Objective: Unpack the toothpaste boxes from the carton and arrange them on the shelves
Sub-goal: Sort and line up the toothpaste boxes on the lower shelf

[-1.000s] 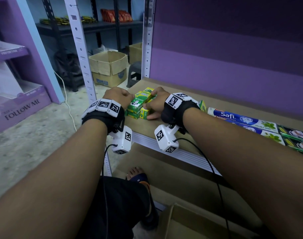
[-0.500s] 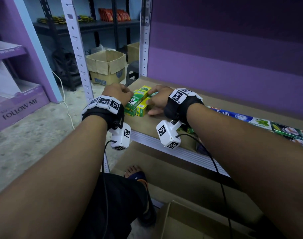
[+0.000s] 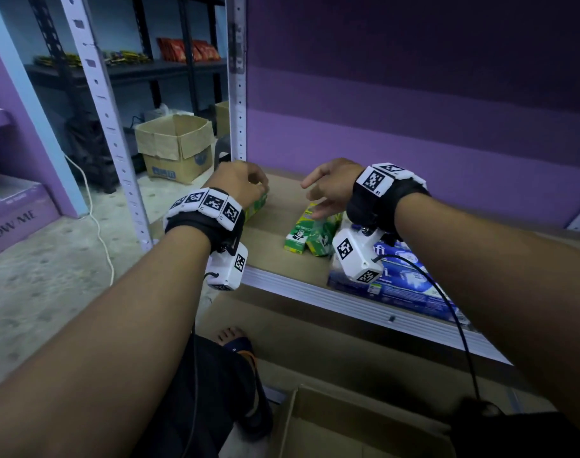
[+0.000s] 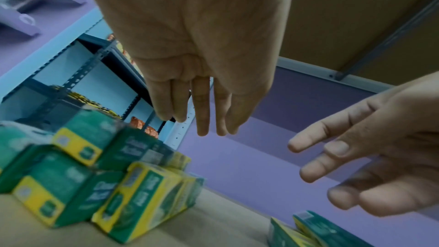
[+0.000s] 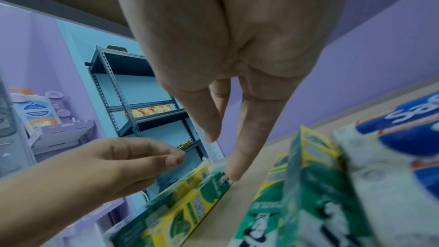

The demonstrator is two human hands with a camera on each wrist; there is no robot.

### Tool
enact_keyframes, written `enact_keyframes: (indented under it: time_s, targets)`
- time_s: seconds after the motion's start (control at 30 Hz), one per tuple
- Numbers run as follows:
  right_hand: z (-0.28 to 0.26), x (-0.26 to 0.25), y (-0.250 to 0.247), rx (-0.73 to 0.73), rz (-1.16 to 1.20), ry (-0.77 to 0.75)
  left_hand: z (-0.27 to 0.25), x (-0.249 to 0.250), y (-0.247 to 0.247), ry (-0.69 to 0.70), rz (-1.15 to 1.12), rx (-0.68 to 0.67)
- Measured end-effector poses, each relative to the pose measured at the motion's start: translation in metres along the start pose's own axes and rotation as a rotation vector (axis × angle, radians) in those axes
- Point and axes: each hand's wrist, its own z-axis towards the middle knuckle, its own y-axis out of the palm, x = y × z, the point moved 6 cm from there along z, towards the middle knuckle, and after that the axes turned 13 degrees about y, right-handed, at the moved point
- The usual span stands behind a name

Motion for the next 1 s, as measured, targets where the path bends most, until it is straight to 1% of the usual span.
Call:
enact_keyframes:
  time_s: [0.13, 0.23, 0.33, 0.4, 0.57, 0.7, 0.8, 0.93, 1.0]
  targets:
    - [-0.014, 0.017, -0.024, 0.088, -0.077, 0.005, 0.0, 0.019, 0.026, 0.034, -0.036, -0.143]
    - [-0.02, 0.027, -0.034, 0.12, -0.25, 0.015, -0.004, 0.028, 0.048, 0.08, -0.069, -0.316]
    - [-0.025, 0.033, -0.039, 0.151, -0.407, 0.002, -0.012, 0.034, 0.063, 0.104, -0.044, -0.517]
    - [-0.027, 0.034, -0.038, 0.162, -0.494, -0.017, -0.016, 0.036, 0.068, 0.099, -0.021, -0.588]
    - [-0.03, 0.034, -0.029, 0.15, -0.661, -0.082, -0.018, 0.036, 0.07, 0.104, -0.009, -0.557]
    - [-0.032, 0.033, -0.014, 0.152, -0.77, -0.187, -0.019, 0.028, 0.063, 0.067, 0.011, -0.528]
    - [-0.033, 0.03, -0.001, 0.149, -0.865, -0.235, -0.017, 0.021, 0.055, 0.04, 0.064, -0.488]
    - [-0.036, 0.021, 0.014, 0.118, -1.019, -0.257, -0.016, 0.015, 0.045, 0.037, 0.153, -0.405]
    - [-0.037, 0.017, 0.02, 0.094, -1.086, -0.245, -0.015, 0.014, 0.043, 0.034, 0.174, -0.394]
